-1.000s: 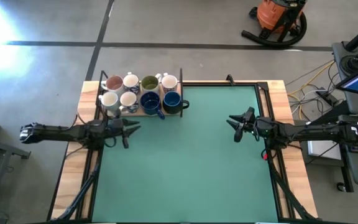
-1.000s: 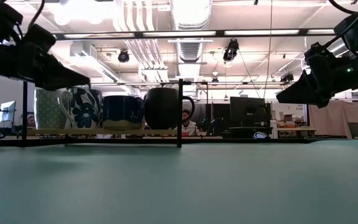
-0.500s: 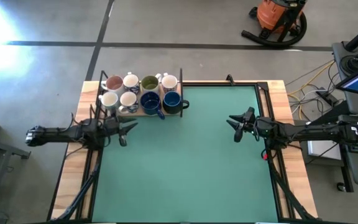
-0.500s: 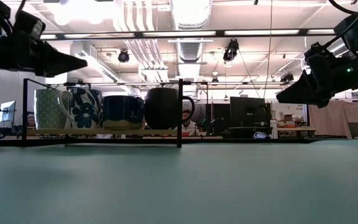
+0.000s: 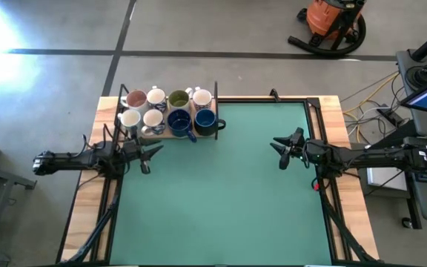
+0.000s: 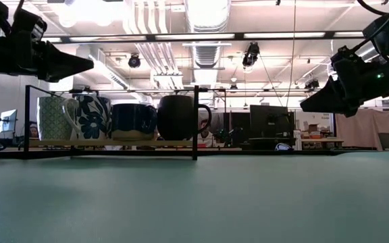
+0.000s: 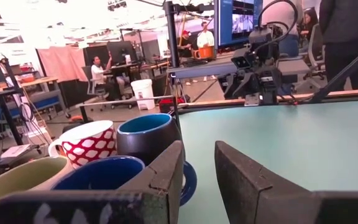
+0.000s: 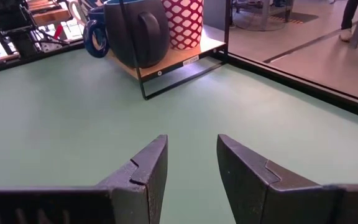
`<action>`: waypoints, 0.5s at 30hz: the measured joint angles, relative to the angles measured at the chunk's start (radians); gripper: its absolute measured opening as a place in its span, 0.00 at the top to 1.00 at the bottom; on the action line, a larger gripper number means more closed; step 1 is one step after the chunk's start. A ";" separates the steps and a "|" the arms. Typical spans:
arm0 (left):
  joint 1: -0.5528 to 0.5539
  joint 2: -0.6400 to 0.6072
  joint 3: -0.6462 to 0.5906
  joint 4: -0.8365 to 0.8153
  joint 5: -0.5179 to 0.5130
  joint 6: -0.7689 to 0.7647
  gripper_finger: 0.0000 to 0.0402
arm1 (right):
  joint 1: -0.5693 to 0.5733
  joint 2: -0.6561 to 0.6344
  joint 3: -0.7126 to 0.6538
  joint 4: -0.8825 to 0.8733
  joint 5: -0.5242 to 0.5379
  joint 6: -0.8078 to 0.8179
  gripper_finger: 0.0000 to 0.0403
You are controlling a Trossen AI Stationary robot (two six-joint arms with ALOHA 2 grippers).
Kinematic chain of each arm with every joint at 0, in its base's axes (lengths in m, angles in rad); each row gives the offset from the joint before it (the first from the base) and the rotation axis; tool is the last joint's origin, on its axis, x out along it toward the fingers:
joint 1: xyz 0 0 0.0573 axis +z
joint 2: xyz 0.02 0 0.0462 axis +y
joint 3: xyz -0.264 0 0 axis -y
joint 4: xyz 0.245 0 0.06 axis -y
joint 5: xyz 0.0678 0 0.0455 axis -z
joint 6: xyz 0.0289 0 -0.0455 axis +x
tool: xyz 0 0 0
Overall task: Place coffee mugs
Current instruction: Return to Home Position
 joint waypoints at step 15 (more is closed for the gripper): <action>0.000 0.009 0.010 -0.001 0.000 -0.002 0.81 | 0.000 0.000 0.000 0.000 0.000 0.000 0.68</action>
